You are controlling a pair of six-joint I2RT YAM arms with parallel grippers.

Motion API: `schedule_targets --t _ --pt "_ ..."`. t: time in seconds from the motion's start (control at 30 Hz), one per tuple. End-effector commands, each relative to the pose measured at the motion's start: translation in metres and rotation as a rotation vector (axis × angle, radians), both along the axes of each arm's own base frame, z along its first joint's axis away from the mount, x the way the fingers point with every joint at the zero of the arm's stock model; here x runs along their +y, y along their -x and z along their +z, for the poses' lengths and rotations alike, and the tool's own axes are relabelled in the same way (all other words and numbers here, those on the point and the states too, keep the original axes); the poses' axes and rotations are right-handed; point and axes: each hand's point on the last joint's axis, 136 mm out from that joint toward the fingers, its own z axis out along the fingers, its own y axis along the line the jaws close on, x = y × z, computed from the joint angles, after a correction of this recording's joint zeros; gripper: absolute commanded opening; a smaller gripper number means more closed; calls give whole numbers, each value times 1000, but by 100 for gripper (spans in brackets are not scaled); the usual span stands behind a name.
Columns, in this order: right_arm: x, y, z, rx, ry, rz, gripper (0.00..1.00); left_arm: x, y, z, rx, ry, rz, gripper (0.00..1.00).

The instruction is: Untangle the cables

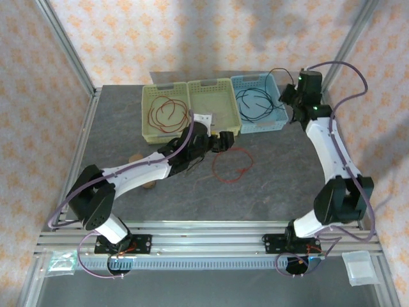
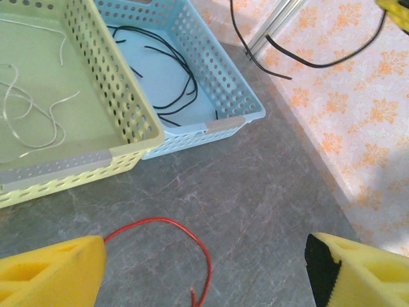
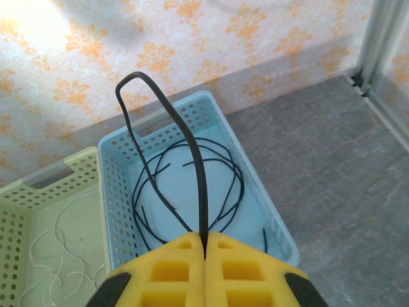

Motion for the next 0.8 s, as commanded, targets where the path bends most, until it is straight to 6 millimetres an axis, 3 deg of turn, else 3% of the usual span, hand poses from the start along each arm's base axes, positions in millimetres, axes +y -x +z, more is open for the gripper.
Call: schedule_targets --t 0.0,0.2,0.47,0.77 --pt "15 -24 8 -32 -42 48 0 16 -3 8 -20 22 58 81" --pt "36 -63 -22 51 -97 111 0 25 0 8 -22 8 72 81" --pt "60 -95 -55 139 -115 169 0 27 0 7 -10 11 75 81" --pt "53 -119 -130 317 -56 143 0 24 -1 5 0 -1 61 81"
